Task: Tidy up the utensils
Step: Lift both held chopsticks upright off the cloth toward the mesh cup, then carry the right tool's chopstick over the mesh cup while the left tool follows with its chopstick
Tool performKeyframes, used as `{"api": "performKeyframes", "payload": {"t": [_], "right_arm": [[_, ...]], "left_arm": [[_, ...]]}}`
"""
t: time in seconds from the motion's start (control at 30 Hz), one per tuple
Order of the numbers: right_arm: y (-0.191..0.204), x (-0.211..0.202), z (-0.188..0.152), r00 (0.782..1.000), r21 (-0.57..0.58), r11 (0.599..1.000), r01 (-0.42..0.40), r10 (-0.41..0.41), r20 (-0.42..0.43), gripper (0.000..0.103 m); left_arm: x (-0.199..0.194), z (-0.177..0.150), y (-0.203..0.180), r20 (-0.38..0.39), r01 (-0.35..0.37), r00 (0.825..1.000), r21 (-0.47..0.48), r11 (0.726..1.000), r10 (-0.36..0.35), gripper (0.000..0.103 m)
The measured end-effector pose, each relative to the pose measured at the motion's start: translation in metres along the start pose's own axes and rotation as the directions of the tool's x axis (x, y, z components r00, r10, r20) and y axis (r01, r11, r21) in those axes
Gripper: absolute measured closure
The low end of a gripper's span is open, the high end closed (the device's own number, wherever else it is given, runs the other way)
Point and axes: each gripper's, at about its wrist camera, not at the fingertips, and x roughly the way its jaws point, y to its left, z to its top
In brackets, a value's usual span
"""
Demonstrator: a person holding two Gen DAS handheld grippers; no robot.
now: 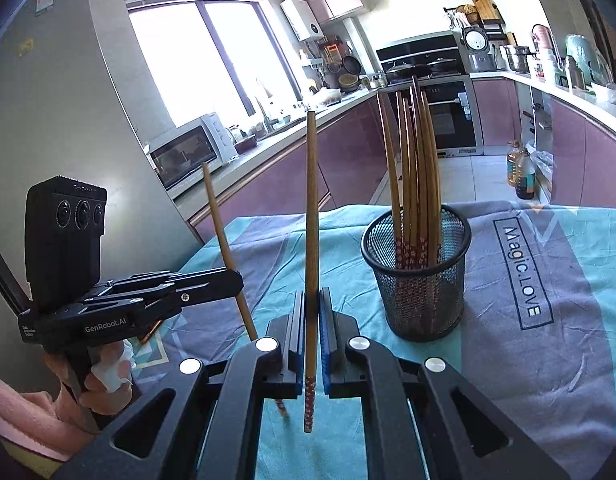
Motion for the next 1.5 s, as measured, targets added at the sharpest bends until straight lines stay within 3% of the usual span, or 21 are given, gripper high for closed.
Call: {"api": "performKeyframes", "payload": {"t": [1.5], "right_arm": [[-0.007, -0.029, 0.024, 0.995, -0.034, 0.998, 0.049, -0.046, 0.087, 0.097]], "left_arm": [[-0.005, 0.017, -0.015, 0.061, 0.003, 0.998, 0.058, 0.998, -0.006, 0.096]]}}
